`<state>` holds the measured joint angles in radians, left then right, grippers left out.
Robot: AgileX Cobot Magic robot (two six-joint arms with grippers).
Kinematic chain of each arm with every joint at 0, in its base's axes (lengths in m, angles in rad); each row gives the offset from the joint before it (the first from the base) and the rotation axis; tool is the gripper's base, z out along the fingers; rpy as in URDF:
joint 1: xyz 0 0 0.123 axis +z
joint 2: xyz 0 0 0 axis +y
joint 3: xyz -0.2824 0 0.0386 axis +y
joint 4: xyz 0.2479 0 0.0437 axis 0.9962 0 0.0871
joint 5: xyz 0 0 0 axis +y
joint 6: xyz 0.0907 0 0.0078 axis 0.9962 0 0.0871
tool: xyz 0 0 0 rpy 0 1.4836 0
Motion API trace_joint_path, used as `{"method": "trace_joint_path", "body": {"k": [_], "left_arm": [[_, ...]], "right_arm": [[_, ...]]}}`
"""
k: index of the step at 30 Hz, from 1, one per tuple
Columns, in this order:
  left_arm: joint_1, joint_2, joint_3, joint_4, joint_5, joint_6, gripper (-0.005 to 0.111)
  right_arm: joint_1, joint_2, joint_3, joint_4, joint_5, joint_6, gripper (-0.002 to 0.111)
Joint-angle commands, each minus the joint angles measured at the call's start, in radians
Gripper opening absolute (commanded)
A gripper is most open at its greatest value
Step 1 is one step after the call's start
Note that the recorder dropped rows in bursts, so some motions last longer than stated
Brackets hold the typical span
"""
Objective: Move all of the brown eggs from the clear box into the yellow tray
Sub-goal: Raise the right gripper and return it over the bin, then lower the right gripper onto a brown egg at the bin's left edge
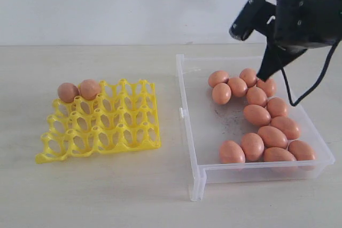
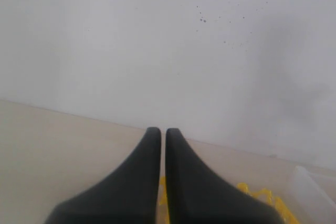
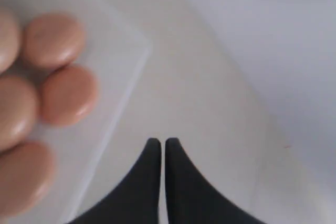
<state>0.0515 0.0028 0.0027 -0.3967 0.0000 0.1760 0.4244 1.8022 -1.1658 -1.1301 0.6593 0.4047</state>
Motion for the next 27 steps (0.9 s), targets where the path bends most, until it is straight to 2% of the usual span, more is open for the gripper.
{"method": "trace_joint_path", "body": {"k": [1,4,7,12,14,16,20,21,27], "left_arm": [[-0.004,-0.003,-0.003,-0.003,0.0,0.009,0.004],[-0.004,-0.003,-0.003,-0.003,0.0,0.009,0.004],[-0.004,-0.003,-0.003,-0.003,0.0,0.009,0.004],[-0.004,-0.003,-0.003,-0.003,0.0,0.009,0.004],[-0.004,-0.003,-0.003,-0.003,0.0,0.009,0.004],[-0.004,-0.003,-0.003,-0.003,0.0,0.009,0.004],[-0.004,-0.003,-0.003,-0.003,0.0,0.009,0.004],[-0.004,-0.003,-0.003,-0.003,0.0,0.009,0.004],[-0.004,-0.003,-0.003,-0.003,0.0,0.009,0.004]], "right_arm": [[-0.077,-0.012,-0.083,0.872,-0.003,-0.707,0.0],[-0.119,-0.012,-0.129,1.291,-0.006,-0.935,0.0],[-0.137,-0.005,-0.171,1.484,-0.006,-0.995,0.0],[-0.137,0.097,-0.295,1.483,0.108,-0.822,0.0],[-0.137,0.158,-0.356,1.483,0.186,-0.768,0.005],[-0.137,0.216,-0.417,1.483,0.244,-0.731,0.017],[-0.137,0.306,-0.482,1.483,0.274,-0.653,0.057],[-0.137,0.323,-0.492,1.483,0.272,-0.624,0.063],[-0.137,0.367,-0.512,1.469,0.234,-0.584,0.065]]}}
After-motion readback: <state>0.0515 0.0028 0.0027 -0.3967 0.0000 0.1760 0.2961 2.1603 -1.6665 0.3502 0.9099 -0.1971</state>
